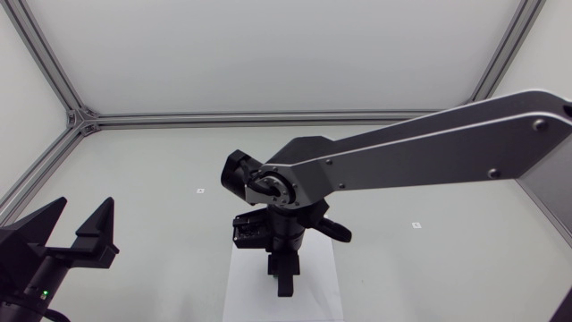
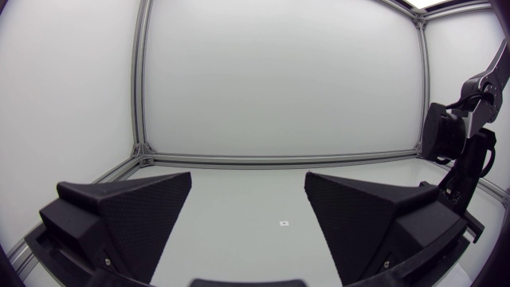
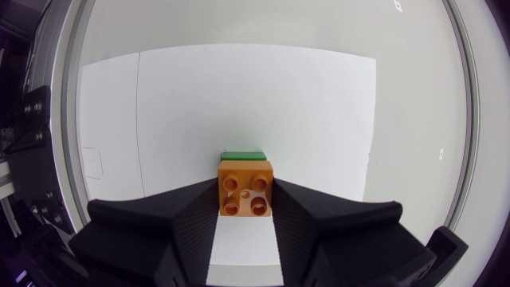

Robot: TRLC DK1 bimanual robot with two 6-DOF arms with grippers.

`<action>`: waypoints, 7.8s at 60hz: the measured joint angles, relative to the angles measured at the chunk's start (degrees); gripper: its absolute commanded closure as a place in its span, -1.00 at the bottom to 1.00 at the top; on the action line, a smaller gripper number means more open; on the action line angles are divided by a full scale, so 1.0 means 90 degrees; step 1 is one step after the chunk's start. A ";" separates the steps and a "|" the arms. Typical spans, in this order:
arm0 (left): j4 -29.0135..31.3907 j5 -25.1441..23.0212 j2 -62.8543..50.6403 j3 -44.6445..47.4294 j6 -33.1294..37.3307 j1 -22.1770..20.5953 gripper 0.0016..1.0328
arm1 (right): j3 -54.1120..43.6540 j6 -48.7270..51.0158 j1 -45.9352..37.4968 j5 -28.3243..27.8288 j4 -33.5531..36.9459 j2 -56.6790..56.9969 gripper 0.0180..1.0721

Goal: Pick up the orange 2x2 brick with the right arm and stack it on top of the green 2x2 brick in the center

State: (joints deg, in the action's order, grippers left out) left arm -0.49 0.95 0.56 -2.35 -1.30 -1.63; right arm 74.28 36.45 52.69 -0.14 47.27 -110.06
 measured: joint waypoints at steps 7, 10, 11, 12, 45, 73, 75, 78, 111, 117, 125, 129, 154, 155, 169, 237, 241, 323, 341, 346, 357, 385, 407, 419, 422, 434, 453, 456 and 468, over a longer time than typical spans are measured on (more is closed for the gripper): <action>0.0002 0.0000 0.0000 0.0000 0.0002 0.0000 -0.92 | -0.0005 0.0002 0.0029 0.0024 -0.0007 -0.0012 0.50; 0.0000 0.0000 0.0000 0.0000 0.0000 0.0000 -0.92 | -0.0005 0.0002 0.0034 0.0027 -0.0017 -0.0012 0.50; 0.0000 0.0000 0.0000 0.0000 0.0002 0.0000 -0.92 | -0.0005 0.0002 0.0036 0.0027 -0.0019 -0.0012 0.50; 0.0000 0.0000 0.0000 0.0000 0.0000 0.0000 -0.92 | -0.0005 0.0002 0.0036 0.0027 -0.0022 -0.0012 0.50; 0.0000 0.0000 0.0000 0.0000 0.0000 0.0000 -0.92 | -0.0012 0.0002 0.0053 0.0075 0.0010 -0.0019 0.50; 0.0000 0.0000 0.0000 0.0000 0.0002 0.0000 -0.92 | -0.0002 0.0143 0.0100 0.0211 0.0066 -0.0024 0.49; 0.0000 0.0000 0.0000 0.0000 0.0002 0.0000 -0.92 | -0.0002 0.0146 0.0100 0.0214 0.0070 -0.0024 0.49; 0.0000 0.0000 0.0000 0.0000 0.0002 0.0000 -0.92 | -0.0002 0.0148 0.0100 0.0214 0.0080 -0.0024 0.49; 0.0000 0.0000 0.0000 0.0000 0.0002 0.0000 -0.92 | 0.0165 0.0440 0.0100 0.0216 0.0265 -0.0143 0.49; 0.0000 0.0000 0.0000 0.0000 0.0000 0.0000 -0.92 | 0.0187 0.0481 0.0102 0.0214 0.0291 -0.0158 0.49; 0.0000 0.0000 0.0000 0.0000 0.0002 0.0000 -0.92 | 0.0255 0.0529 0.0102 0.0214 0.0340 -0.0216 0.49; 0.0000 0.0000 0.0000 0.0000 0.0000 0.0000 -0.92 | 0.0282 0.0580 0.0100 0.0211 0.0355 -0.0255 0.49; 0.0000 0.0000 0.0000 0.0000 0.0000 0.0000 -0.92 | 0.0284 0.0758 0.0019 0.0005 0.0340 -0.0274 0.49; 0.0000 0.0000 0.0000 0.0000 0.0000 0.0000 -0.92 | 0.0277 0.0770 0.0005 -0.0024 0.0335 -0.0274 0.49; 0.0000 0.0000 0.0000 0.0000 0.0000 0.0000 -0.92 | 0.0126 0.0804 -0.0075 -0.0250 0.0153 -0.0199 0.49; 0.0000 0.0000 0.0000 0.0000 0.0002 0.0000 -0.92 | -0.0379 0.0092 0.0000 -0.0168 -0.0529 0.0029 0.49; 0.0000 0.0000 0.0000 0.0000 0.0000 0.0000 -0.92 | -0.0391 0.0092 -0.0036 -0.0219 -0.0556 0.0039 0.49; 0.0000 0.0000 0.0000 0.0000 0.0002 0.0000 -0.92 | -0.0301 0.0138 -0.0087 -0.0219 -0.0406 0.0063 0.40; 0.0000 0.0000 0.0000 0.0000 0.0000 0.0000 -0.92 | -0.0272 0.0138 -0.0095 -0.0216 -0.0372 0.0063 0.09; 0.0000 0.0000 0.0000 0.0000 0.0002 0.0000 -0.92 | -0.0260 0.0138 -0.0107 -0.0172 -0.0301 0.0063 0.05; 0.0000 0.0000 0.0000 0.0000 0.0000 0.0000 -0.92 | -0.0255 0.0141 -0.0158 -0.0117 -0.0194 0.0032 -0.09; 0.0000 0.0000 0.0000 0.0000 0.0002 0.0000 -0.92 | -0.0255 0.0138 -0.0165 -0.0124 -0.0136 0.0000 -0.34; 0.0002 0.0000 0.0000 0.0000 0.0002 0.0000 -0.92 | -0.0255 0.0138 -0.0158 -0.0168 -0.0306 -0.0005 0.45; 0.0000 0.0000 0.0000 0.0000 0.0000 0.0000 -0.92 | -0.0255 0.0138 -0.0153 -0.0170 -0.0306 -0.0005 0.46; 0.0000 0.0000 0.0000 0.0000 0.0000 0.0000 -0.92 | -0.0255 0.0141 -0.0153 -0.0170 -0.0306 -0.0005 0.46; 0.0002 0.0000 0.0000 0.0000 0.0000 0.0000 -0.92 | -0.0253 0.0138 -0.0121 -0.0170 -0.0306 -0.0005 0.46; 0.0000 0.0000 0.0000 0.0000 0.0002 0.0000 -0.92 | -0.0248 0.0136 0.0029 -0.0170 -0.0304 -0.0005 0.46; 0.0000 0.0000 0.0000 0.0000 0.0000 0.0000 -0.92 | -0.0248 0.0136 0.0027 -0.0170 -0.0304 -0.0010 0.46; 0.0000 0.0000 0.0000 0.0000 0.0000 0.0000 -0.92 | -0.0209 0.0136 0.0010 -0.0170 -0.0301 -0.0024 0.46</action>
State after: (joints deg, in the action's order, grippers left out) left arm -0.49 0.95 0.56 -2.35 -1.30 -1.63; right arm 72.40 37.67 52.77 -1.67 44.56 -110.28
